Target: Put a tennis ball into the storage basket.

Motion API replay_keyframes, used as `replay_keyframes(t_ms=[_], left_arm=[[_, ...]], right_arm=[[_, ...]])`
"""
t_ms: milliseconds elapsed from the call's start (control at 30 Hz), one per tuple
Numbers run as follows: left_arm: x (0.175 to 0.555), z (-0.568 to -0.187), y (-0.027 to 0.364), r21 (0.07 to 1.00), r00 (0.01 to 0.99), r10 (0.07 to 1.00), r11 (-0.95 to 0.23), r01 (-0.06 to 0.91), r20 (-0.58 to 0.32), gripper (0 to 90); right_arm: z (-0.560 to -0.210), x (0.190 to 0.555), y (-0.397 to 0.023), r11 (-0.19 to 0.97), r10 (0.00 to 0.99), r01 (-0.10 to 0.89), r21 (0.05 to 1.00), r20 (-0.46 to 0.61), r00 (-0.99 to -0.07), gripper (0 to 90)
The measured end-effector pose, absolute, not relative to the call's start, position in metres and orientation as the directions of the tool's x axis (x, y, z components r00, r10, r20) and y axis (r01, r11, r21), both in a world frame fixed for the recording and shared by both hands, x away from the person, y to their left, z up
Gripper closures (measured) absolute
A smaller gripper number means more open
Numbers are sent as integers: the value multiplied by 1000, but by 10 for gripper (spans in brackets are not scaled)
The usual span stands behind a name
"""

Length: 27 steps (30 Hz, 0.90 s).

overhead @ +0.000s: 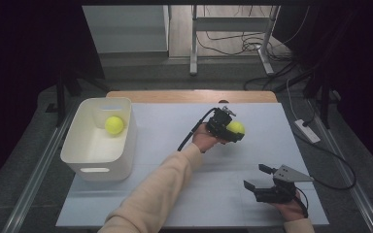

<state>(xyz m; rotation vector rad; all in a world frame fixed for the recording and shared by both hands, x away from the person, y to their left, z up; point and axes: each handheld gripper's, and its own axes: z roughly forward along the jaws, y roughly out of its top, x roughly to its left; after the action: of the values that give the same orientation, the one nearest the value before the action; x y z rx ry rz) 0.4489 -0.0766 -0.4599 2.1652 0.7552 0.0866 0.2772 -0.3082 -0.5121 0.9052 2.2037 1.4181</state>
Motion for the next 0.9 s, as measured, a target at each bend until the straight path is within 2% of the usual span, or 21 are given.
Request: replay_keyframes(t_ms=[900], left_arm=[[431, -447, -44, 744, 808, 569, -473, 473, -152, 272]], right_arm=[[-512, 278, -305, 298, 691, 311, 902, 21, -723, 117]])
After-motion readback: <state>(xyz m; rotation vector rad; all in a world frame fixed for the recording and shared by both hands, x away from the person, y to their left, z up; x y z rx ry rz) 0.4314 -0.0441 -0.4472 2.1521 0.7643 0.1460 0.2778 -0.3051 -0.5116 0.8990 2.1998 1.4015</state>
